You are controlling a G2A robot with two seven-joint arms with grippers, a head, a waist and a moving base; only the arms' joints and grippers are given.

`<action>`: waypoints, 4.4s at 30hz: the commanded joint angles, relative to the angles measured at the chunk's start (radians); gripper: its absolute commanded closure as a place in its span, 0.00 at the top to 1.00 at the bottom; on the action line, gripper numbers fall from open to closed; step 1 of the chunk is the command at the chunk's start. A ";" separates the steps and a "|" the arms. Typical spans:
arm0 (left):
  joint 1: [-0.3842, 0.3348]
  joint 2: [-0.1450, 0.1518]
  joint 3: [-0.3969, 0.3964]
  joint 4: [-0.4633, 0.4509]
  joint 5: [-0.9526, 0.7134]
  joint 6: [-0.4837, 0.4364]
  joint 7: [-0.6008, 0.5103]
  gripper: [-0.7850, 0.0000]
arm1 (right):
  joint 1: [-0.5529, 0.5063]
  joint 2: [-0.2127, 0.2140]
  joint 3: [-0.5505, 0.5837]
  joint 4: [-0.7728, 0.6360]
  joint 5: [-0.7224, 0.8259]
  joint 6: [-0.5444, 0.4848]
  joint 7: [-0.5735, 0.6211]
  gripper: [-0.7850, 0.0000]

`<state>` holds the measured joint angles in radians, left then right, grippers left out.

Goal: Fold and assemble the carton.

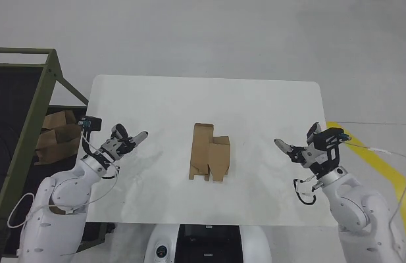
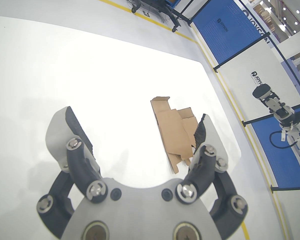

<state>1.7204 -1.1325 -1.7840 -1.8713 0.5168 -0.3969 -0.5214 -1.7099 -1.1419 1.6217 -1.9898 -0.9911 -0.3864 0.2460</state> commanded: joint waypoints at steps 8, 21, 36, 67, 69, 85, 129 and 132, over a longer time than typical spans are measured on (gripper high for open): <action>0.001 -0.001 0.008 0.003 -0.011 -0.001 -0.001 1.00 | -0.002 -0.001 -0.007 0.005 0.015 -0.005 0.002 1.00; -0.041 0.010 0.038 0.045 -0.242 -0.018 -0.167 1.00 | 0.122 0.015 -0.127 0.104 0.492 -0.144 0.490 1.00; -0.047 0.030 0.027 0.062 -0.322 -0.121 -0.306 1.00 | 0.275 0.021 -0.229 0.211 0.764 -0.056 0.716 1.00; -0.122 0.065 0.060 0.156 -0.636 -0.004 -0.566 1.00 | 0.499 -0.015 -0.475 0.544 0.912 0.100 0.697 1.00; -0.123 0.067 0.061 0.158 -0.645 -0.003 -0.567 1.00 | 0.508 -0.018 -0.488 0.560 0.914 0.094 0.687 1.00; -0.127 0.082 0.082 0.152 -0.645 -0.024 -0.563 1.00 | 0.543 -0.033 -0.576 0.603 0.863 0.144 0.613 0.84; -0.132 0.118 0.108 0.183 -0.643 -0.030 -0.512 1.00 | 0.512 -0.020 -0.537 0.559 0.883 -0.015 0.548 0.00; -0.138 0.120 0.116 0.189 -0.642 -0.033 -0.516 1.00 | 0.497 -0.015 -0.518 0.518 0.902 -0.059 0.547 0.00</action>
<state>1.5838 -1.0129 -1.6709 -1.6826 -0.1254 -0.4293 -1.0346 -1.2084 -1.1582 1.0978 -1.4577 -0.0972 -0.4298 0.7915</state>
